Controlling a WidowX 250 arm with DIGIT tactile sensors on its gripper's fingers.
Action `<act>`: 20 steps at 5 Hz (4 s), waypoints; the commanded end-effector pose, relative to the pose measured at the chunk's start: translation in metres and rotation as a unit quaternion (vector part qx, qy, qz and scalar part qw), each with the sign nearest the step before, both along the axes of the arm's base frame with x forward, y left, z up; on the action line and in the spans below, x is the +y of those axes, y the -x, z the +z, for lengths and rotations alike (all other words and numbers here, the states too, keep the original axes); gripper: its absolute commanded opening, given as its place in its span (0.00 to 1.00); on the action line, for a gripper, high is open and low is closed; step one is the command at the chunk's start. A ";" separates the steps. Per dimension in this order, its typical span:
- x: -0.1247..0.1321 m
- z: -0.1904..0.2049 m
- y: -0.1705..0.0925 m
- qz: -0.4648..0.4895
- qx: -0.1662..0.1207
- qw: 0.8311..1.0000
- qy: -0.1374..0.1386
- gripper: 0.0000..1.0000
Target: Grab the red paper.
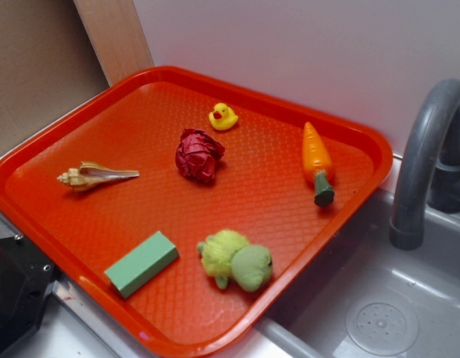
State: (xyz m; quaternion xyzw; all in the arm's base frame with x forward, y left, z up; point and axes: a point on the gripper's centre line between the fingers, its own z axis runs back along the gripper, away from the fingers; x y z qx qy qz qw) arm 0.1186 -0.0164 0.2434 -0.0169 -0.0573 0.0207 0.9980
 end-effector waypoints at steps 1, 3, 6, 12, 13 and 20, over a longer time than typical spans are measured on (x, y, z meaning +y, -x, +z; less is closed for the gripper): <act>0.000 0.000 0.000 0.000 0.000 1.000 0.000 1.00; -0.019 -0.015 -0.022 0.029 -0.007 1.000 0.000 1.00; -0.044 -0.071 -0.094 0.071 -0.061 0.996 0.010 1.00; -0.012 -0.184 -0.147 0.117 -0.090 0.988 -0.052 1.00; -0.022 -0.208 -0.147 0.136 -0.049 0.989 0.013 1.00; -0.009 -0.040 -0.122 0.125 -0.053 0.990 -0.042 0.00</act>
